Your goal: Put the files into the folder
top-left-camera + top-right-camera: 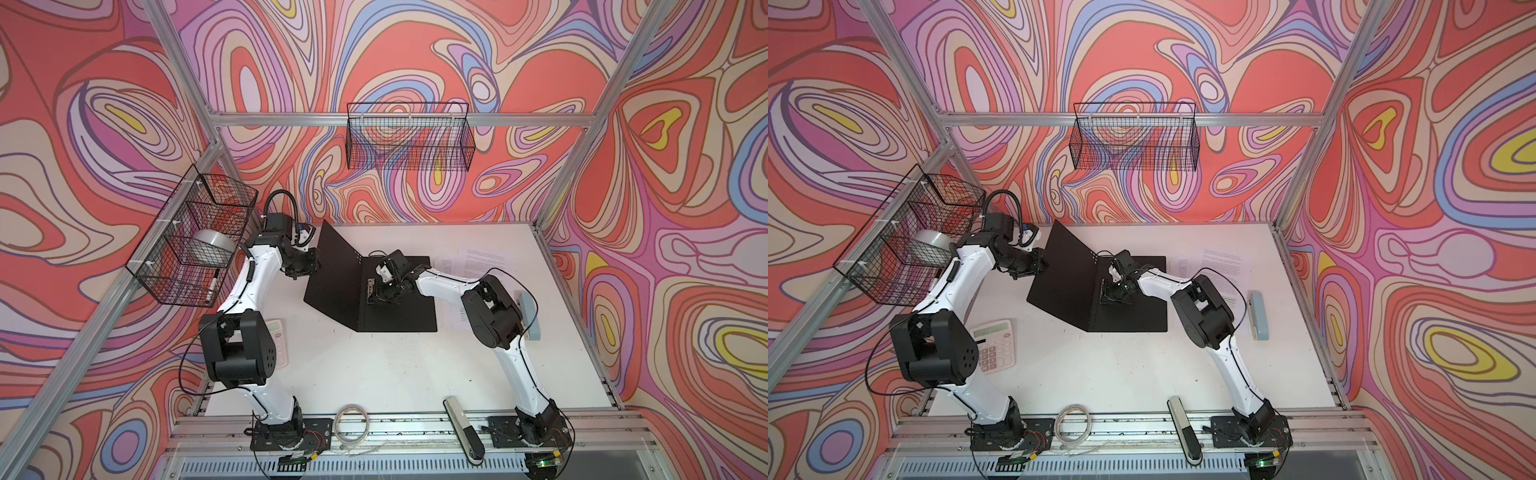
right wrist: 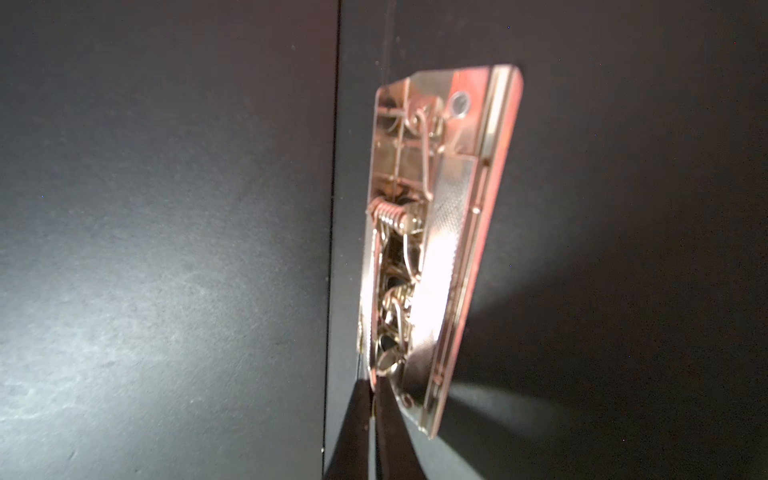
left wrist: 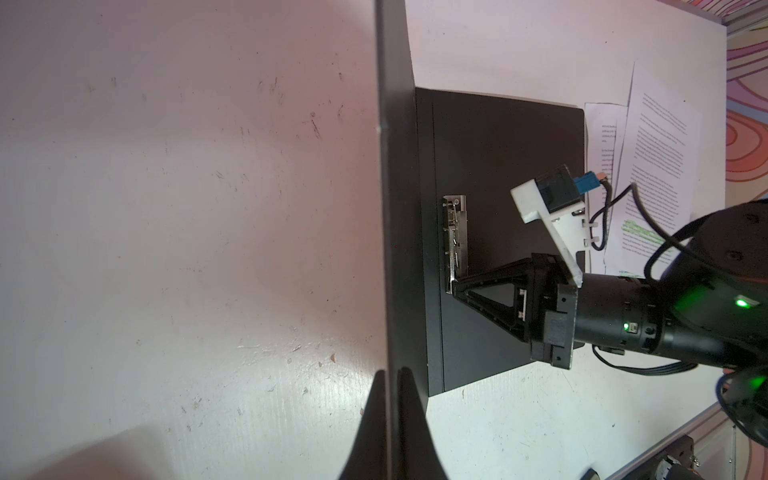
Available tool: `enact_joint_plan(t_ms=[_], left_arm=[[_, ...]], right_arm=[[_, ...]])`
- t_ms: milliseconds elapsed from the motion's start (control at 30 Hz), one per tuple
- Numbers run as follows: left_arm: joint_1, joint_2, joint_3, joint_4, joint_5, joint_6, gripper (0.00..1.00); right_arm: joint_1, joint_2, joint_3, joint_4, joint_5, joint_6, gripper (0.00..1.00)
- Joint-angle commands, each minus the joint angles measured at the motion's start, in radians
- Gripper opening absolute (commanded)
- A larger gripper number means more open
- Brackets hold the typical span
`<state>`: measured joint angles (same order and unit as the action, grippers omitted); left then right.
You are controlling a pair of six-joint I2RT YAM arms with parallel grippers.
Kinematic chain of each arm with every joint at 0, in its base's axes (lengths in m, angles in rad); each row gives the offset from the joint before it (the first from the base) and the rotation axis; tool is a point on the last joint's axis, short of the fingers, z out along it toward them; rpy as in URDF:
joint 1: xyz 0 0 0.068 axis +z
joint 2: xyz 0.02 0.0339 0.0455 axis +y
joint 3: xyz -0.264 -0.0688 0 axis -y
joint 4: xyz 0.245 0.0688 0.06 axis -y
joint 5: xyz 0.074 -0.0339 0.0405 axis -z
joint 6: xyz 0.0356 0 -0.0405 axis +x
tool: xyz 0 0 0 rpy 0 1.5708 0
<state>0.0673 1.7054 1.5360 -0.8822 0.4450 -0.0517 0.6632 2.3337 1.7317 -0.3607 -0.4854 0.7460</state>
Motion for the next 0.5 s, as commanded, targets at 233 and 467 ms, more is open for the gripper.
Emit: enact_joint_plan(t_ms=[233, 467], left_arm=[[0.011, 0.009, 0.016, -0.054, -0.025, 0.039, 0.00], [0.012, 0.011, 0.015, -0.053, -0.021, 0.037, 0.00]], right_arm=[[-0.007, 0.018, 0.015, -0.130, 0.091, -0.027, 0.00], [-0.007, 0.006, 0.045, -0.149, 0.090, -0.033, 0.00]])
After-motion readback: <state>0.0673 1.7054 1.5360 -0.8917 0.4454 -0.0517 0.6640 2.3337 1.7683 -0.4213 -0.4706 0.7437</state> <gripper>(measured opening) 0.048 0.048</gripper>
